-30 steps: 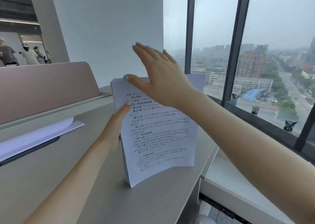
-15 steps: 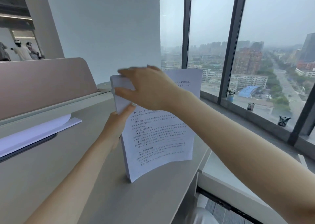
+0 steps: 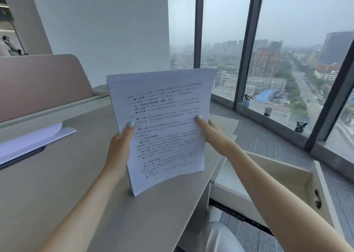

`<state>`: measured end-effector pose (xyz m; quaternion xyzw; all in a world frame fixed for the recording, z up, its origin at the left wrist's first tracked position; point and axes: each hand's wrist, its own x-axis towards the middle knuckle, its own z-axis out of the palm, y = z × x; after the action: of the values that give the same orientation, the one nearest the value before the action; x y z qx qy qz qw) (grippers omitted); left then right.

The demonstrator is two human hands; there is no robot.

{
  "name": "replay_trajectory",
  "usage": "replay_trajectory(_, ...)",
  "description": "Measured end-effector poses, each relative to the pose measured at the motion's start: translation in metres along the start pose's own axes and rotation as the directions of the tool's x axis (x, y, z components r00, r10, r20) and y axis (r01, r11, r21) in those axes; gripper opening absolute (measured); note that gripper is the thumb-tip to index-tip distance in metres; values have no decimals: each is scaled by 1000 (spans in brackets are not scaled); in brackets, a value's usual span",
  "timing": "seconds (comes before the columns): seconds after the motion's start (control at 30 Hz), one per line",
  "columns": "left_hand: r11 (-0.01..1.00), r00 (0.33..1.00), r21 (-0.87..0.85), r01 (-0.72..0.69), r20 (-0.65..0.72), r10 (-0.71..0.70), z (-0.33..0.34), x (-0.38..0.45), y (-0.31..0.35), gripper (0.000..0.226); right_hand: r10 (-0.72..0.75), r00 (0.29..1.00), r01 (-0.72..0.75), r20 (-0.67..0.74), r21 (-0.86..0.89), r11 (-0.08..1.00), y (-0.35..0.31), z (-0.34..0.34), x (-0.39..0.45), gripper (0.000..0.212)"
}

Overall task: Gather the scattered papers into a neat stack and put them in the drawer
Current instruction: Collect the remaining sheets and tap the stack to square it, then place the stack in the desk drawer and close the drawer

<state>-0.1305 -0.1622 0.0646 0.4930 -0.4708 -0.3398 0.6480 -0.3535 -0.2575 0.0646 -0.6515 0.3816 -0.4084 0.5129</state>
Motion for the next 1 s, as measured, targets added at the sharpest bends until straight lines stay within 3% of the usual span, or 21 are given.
replay_trajectory(0.1, 1000, 1000, 5, 10, -10, -10, 2, -6, -8, 29, 106, 987, -104, 122, -23, 994, 24, 7, -5, 29)
replay_trajectory(0.17, 1000, 1000, 3, 14, -4, -14, 4, -9, -12, 23, 118, 985, -116, 128, -28, 993, 28, 7, -7, 31)
replay_trajectory(0.27, 1000, 1000, 20, 5, 9, -6, 14, -7, -15, 13, 85, 995, -79, 53, -108, 991, 20, -4, -15, 32)
replay_trajectory(0.37, 1000, 997, 13, 15, 70, -16, 35, -8, -17, 19, 59, 996, -68, -63, -154, 986, 9, -25, -31, 24)
replay_trajectory(0.47, 993, 984, -20, 113, 142, -109, 68, -12, -28, 16, 85, 989, -98, -118, -113, 989, 5, -59, -50, 19)
replay_trajectory(0.57, 965, 949, -22, 260, 192, -251, 105, -21, -40, 15, 216, 962, -228, -168, -56, 972, 6, -95, -70, 19)
replay_trajectory(0.63, 928, 911, -30, 372, 205, -358, 130, -28, -53, 12, 343, 931, -339, -126, 54, 939, 8, -119, -85, 37)
replay_trajectory(0.7, 864, 859, -105, 493, 217, -464, 155, -34, -66, 11, 412, 908, -372, -81, 298, 879, 14, -140, -104, 55)
replay_trajectory(0.77, 784, 798, -177, 595, 248, -550, 182, -38, -74, 12, 413, 897, -250, -158, 587, 770, 30, -158, -124, 65)
replay_trajectory(0.83, 738, 767, -216, 639, 253, -590, 209, -41, -81, 11, 356, 897, -42, -263, 751, 659, 54, -169, -148, 76)
replay_trajectory(0.9, 744, 777, -225, 629, 204, -596, 235, -43, -90, 14, 255, 940, 64, -226, 851, 521, 80, -173, -169, 88)
replay_trajectory(0.97, 774, 801, -208, 598, 171, -573, 257, -51, -98, 18, 271, 943, 80, -196, 919, 387, 89, -168, -181, 89)
replay_trajectory(1.0, 800, 820, -184, 571, 164, -548, 266, -58, -101, 20, 314, 926, 86, -211, 926, 368, 96, -166, -184, 85)
